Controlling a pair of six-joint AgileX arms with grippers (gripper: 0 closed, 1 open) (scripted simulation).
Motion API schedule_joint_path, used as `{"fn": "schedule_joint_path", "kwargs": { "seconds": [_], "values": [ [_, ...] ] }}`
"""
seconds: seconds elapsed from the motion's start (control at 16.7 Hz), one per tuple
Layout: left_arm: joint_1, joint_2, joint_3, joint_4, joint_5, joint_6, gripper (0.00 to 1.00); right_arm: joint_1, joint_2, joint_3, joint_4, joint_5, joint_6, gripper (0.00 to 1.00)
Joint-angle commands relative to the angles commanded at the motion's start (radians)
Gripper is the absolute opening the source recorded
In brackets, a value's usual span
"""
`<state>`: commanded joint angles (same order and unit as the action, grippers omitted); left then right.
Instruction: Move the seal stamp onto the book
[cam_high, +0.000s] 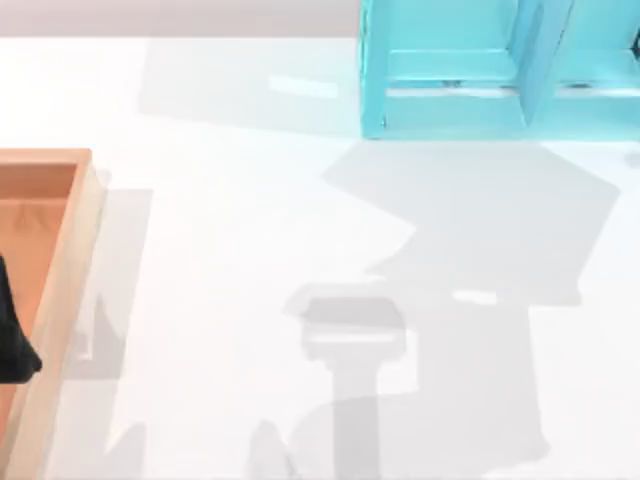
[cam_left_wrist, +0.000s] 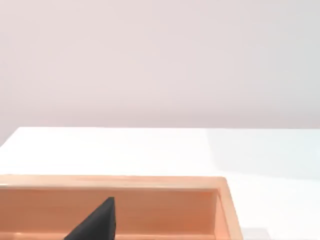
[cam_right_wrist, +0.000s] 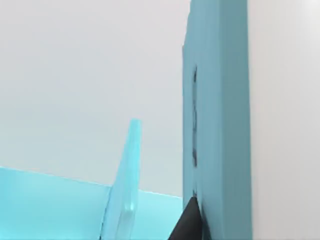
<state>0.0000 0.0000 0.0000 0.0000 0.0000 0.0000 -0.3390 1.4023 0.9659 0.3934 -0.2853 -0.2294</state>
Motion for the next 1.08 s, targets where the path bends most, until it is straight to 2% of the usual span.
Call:
{"fn": "schedule_joint_path", "kwargs": {
  "seconds": [0.18,0.42,0.6,0.84,1.08],
  "values": [
    [0.000,0.000,0.000,0.000,0.000,0.000,1.00,0.251,0.073,0.092,0.001,0.250,-0.187,0.00],
    [0.000,0.000,0.000,0.000,0.000,0.000,1.00,0.688,0.217,0.209,0.012,0.658,-0.465,0.00],
    [0.000,0.000,0.000,0.000,0.000,0.000,1.00,0.976,0.358,0.276,0.020,0.904,-0.656,0.00],
    [0.000,0.000,0.000,0.000,0.000,0.000,1.00,1.219,0.564,0.317,0.033,1.089,-0.846,0.00],
    [0.000,0.000,0.000,0.000,0.000,0.000,1.00,1.333,0.717,0.320,0.047,1.145,-0.953,0.00]
  ]
}}
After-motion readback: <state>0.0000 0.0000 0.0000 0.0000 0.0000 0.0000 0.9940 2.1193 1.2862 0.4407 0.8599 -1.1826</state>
